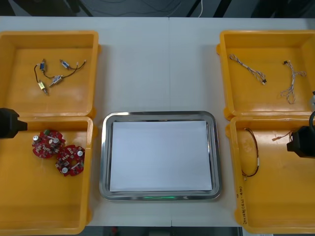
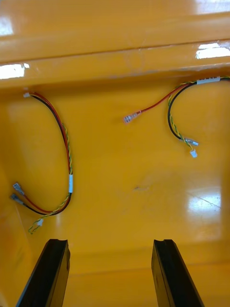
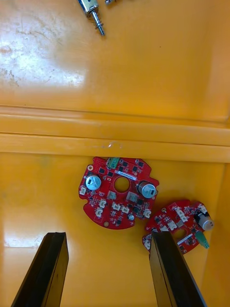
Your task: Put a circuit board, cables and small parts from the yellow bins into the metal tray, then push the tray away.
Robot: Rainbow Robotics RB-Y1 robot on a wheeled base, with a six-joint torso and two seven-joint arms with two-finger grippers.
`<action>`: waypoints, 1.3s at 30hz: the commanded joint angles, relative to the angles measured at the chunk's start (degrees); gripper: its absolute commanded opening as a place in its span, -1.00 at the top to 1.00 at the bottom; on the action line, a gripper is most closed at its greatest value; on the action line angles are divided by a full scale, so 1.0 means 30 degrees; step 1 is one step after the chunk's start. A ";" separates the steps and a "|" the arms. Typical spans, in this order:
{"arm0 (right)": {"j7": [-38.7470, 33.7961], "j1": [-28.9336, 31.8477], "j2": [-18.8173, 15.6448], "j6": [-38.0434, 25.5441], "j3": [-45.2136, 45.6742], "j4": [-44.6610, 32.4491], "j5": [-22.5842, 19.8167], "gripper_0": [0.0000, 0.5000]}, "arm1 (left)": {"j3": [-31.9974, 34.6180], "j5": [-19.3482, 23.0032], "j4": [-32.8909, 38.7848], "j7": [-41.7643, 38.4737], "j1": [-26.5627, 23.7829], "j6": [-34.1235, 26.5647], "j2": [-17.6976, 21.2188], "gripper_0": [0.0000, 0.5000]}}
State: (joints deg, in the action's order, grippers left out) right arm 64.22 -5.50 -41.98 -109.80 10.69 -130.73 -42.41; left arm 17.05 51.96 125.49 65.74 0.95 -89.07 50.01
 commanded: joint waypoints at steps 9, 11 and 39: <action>0.0333 0.0340 0.1894 0.1767 -0.3008 -0.0135 0.2652 -1.00 | 0.0850 -0.1295 0.0006 0.2170 0.2348 0.3323 0.0789 -1.00; 0.0362 0.0340 0.2304 0.1767 -0.3008 -0.0047 0.2623 -1.00 | 0.0850 -0.1295 -0.0141 0.2258 0.2670 0.3938 0.0819 -1.00; 0.0890 0.1483 0.3066 0.7597 -0.5088 0.3468 0.4996 -1.00 | -0.2490 -0.2818 -0.2162 0.2493 0.2904 0.8244 0.0819 -1.00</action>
State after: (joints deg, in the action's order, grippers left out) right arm 64.68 -2.18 -33.92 -88.84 -3.83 -121.68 -27.98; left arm 11.13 44.46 118.86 65.99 8.36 -65.50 50.02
